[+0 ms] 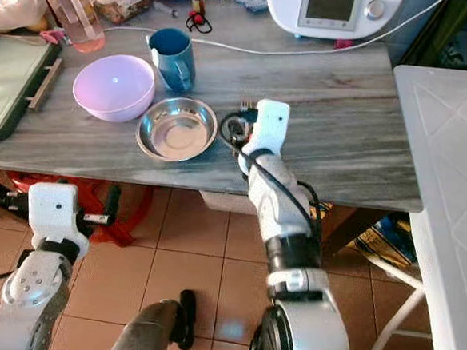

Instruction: Setting the table

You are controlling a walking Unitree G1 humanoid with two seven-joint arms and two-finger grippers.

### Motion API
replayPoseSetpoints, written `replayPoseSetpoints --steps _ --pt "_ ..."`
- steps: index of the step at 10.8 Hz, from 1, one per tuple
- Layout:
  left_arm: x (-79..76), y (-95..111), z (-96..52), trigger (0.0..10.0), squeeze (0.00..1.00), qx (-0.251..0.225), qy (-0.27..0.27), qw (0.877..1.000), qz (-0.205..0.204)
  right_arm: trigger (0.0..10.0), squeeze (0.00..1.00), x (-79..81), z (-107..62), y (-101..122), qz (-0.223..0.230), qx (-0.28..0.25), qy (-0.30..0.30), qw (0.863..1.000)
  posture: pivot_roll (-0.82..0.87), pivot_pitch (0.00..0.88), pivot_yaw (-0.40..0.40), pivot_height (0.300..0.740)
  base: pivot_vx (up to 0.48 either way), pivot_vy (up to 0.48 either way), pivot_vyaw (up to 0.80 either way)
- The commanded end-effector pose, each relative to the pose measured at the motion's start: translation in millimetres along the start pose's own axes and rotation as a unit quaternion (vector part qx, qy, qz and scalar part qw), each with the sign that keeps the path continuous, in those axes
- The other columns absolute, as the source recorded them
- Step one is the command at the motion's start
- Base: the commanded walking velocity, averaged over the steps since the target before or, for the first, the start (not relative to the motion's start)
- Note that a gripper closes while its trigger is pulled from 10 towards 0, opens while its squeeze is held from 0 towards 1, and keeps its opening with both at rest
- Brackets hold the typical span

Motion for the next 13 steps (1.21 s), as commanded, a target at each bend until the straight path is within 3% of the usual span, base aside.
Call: replayPoseSetpoints --steps 1,5,6,9,13 --pt "1.5 -4 -0.6 10.0 0.00 0.007 0.005 1.000 -0.001 10.0 1.00 -6.7 -2.8 -1 0.001 -0.004 -0.013 1.000 0.10 0.200 0.053 0.740 0.000 0.000 0.00" --pt "4.9 -1 0.0 10.0 0.00 -0.009 0.022 1.000 0.001 10.0 1.00 -3.5 -8.7 31 -0.002 -0.120 0.003 0.993 0.10 0.188 0.051 0.740 0.000 0.000 0.00" --pt "5.4 -2 1.1 10.0 0.00 -0.008 0.023 1.000 0.004 10.0 1.00 -12.1 -13.8 36 -0.050 -0.138 -0.017 0.989 0.09 0.191 0.050 0.740 0.000 0.000 0.00" --pt "0.4 -4 -2.4 10.0 0.00 -0.003 0.011 1.000 -0.002 10.0 1.00 -33.4 -10.7 18 -0.077 -0.071 -0.072 0.992 0.09 0.212 0.055 0.740 0.000 0.000 0.00" --pt "-2.1 -7 -9.6 10.0 0.00 0.008 0.003 1.000 -0.003 10.0 1.00 -30.6 -0.9 11 -0.110 -0.008 -0.055 0.992 0.09 0.239 0.049 0.740 0.000 0.000 0.00"
Point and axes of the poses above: a point about 5 cm out from each wrist's last joint towards the gripper, its own z axis pointing out of the wrist towards the gripper, its own y axis along the axis of the wrist's last joint, x = y × z, the point moved 1 cm from there along z, pointing out of the wrist towards the gripper, and after that the axes turned 11 degrees about z, right-handed, at the moved point
